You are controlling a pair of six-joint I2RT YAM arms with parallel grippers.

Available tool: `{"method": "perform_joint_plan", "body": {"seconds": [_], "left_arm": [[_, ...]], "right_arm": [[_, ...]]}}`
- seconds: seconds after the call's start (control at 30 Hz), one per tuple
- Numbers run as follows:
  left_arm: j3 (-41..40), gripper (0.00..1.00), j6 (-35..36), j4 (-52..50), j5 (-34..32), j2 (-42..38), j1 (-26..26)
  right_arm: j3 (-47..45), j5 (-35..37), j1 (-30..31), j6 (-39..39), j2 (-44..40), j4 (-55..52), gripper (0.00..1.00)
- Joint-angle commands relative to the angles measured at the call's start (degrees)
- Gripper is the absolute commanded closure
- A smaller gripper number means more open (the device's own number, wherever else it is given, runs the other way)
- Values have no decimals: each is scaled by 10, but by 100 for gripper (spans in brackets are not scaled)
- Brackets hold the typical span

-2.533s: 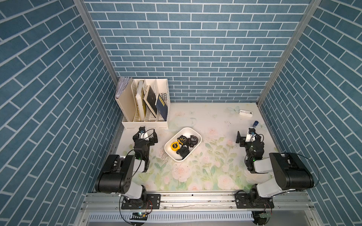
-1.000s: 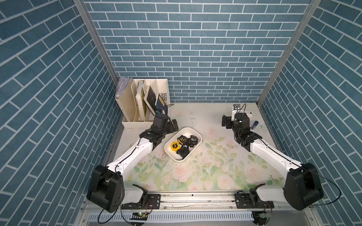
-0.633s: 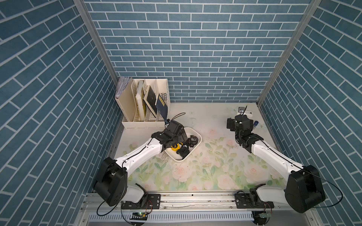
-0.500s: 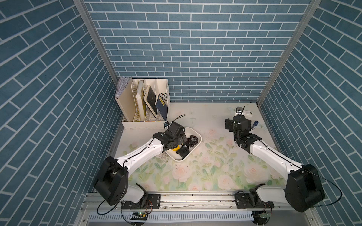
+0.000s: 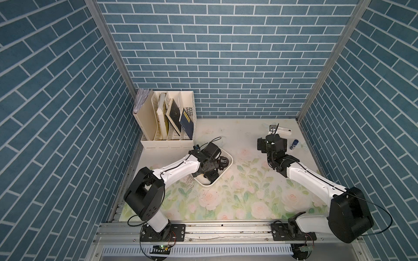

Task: Take the tape measure out of the storage box
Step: Pick up the tape measure from the storage box.

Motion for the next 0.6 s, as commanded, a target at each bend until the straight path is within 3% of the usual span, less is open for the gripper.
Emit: {"method": "perform_joint_plan", "body": {"seconds": [0.0,0.57], "left_arm": [[17,0,13,-38,-21,14,-1],[-4,6,94,0,-6,50,56]], "right_arm": [[-13,18,3,3,2,16,0],[-18,37,3,11,14,23,0]]}}
